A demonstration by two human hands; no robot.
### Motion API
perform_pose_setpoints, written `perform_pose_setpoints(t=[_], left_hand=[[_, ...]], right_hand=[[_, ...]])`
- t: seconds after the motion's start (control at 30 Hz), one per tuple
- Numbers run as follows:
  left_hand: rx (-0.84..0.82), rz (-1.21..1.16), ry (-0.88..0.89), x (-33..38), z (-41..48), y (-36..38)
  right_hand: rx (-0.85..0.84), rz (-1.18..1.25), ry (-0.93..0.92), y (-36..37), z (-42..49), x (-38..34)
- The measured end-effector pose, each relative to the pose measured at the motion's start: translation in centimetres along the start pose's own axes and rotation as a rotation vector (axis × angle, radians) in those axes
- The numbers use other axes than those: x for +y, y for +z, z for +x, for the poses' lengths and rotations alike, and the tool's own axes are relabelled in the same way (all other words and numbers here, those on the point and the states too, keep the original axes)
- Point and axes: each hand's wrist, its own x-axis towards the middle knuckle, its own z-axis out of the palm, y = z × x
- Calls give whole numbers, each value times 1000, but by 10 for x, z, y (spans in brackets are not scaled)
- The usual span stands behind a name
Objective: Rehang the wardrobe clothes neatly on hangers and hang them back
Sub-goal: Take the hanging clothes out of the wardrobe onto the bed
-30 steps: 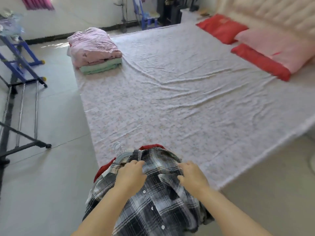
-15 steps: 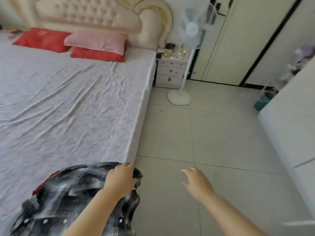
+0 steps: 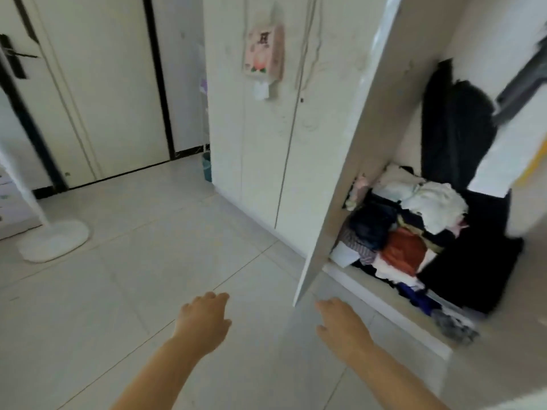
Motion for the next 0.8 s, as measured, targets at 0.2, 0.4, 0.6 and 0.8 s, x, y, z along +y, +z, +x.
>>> perform_pose_setpoints(t=[0.2,0.4,0.6,0.8], left_hand=[[25,53,311,151,92,-20],[70,63,592,273,185,-42],[161,6,738,375,291,-89],[274,-108,863,467,380,-159]], right_hand=[[117,35,245,-56,5,131],[235,85,387,-111,36,218],[410,91,426,-185,104,284],[595,68,390,-281,172,342]])
